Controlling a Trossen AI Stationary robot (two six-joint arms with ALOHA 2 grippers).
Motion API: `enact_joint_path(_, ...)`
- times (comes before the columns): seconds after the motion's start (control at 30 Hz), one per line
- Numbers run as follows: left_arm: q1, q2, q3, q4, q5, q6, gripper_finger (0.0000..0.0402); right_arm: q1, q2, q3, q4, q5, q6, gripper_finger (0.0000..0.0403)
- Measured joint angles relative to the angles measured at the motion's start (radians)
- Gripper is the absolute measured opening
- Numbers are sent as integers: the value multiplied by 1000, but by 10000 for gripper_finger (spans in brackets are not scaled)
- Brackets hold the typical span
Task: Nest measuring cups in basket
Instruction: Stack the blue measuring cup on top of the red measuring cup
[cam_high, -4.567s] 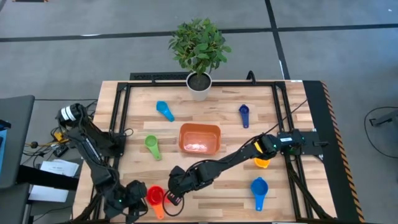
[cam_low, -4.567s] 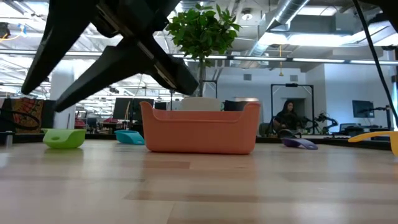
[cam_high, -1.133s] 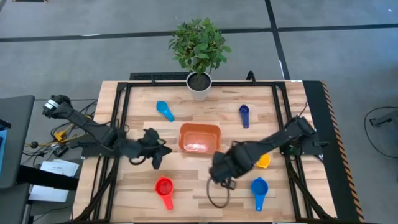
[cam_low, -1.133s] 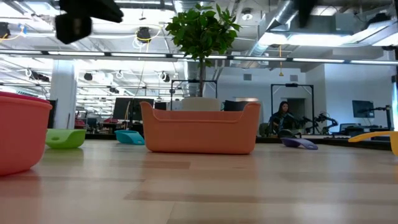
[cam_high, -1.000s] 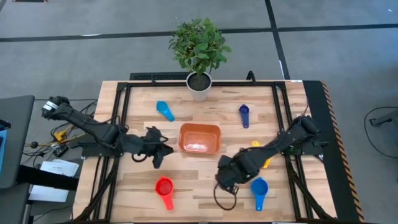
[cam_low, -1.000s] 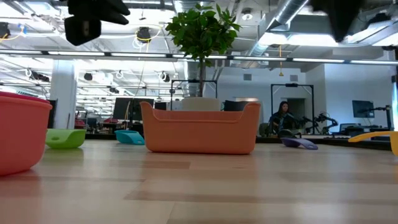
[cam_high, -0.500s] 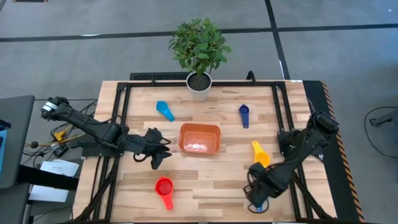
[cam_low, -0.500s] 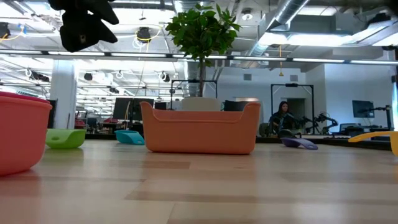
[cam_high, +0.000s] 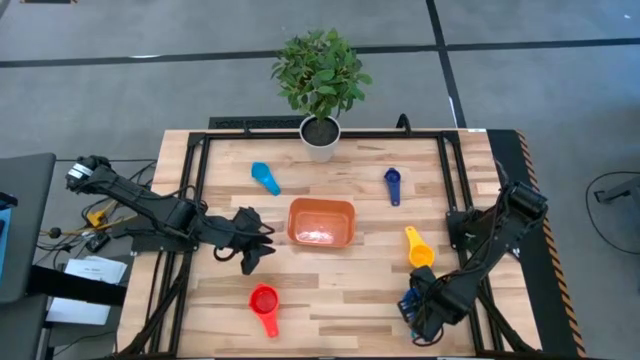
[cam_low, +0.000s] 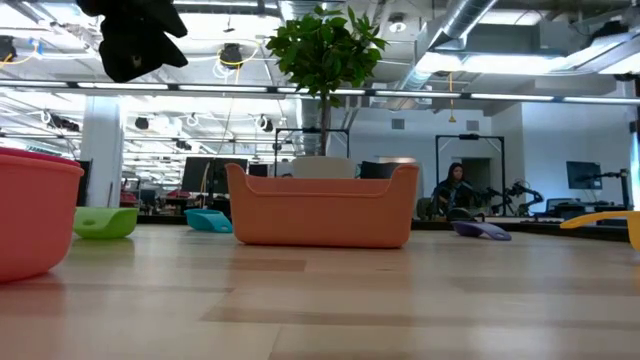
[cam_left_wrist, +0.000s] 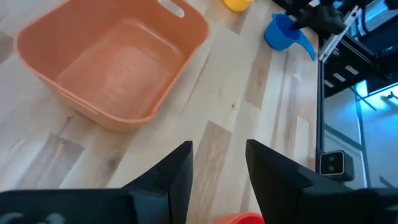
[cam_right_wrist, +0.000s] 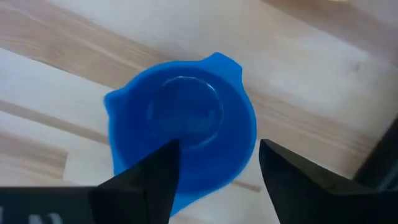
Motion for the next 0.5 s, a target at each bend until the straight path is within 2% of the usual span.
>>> enact_joint_path(0.27,0,0,0,0,50,-13,137,-6,1,-38,25,12,37,189)
enact_joint_path(0.5,0,0,0,-3,51,-13,137,-26,1,-38,26,21,32,94)
